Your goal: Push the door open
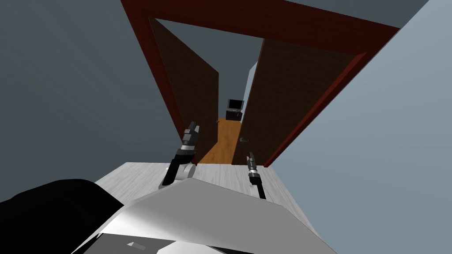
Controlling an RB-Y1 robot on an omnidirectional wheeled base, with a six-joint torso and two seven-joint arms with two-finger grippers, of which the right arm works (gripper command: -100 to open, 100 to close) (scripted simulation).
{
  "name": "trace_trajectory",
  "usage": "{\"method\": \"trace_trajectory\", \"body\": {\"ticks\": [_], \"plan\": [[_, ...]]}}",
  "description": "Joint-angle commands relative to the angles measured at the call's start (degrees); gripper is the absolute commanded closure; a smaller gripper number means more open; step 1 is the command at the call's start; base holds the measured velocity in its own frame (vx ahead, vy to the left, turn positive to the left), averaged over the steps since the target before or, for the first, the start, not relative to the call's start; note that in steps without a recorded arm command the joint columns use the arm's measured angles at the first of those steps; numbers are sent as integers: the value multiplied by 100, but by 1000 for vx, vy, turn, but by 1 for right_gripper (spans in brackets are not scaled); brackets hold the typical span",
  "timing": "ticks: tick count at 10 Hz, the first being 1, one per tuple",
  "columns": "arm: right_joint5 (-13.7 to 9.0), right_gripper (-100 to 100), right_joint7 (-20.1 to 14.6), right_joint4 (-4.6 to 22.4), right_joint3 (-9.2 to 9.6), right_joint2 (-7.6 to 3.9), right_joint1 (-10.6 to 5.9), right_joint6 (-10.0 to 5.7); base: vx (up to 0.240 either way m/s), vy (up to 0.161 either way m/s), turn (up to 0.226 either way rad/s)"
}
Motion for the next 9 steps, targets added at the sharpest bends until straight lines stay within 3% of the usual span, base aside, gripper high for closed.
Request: {"method": "trace_trajectory", "body": {"ticks": [1, 9], "plan": [[-39, -100, -9, 286, 31, -25, -111, -79, 86, -52, 76], [-185, -100, 18, 1428, 172, -49, -570, -325, 79, -61, 62]]}}
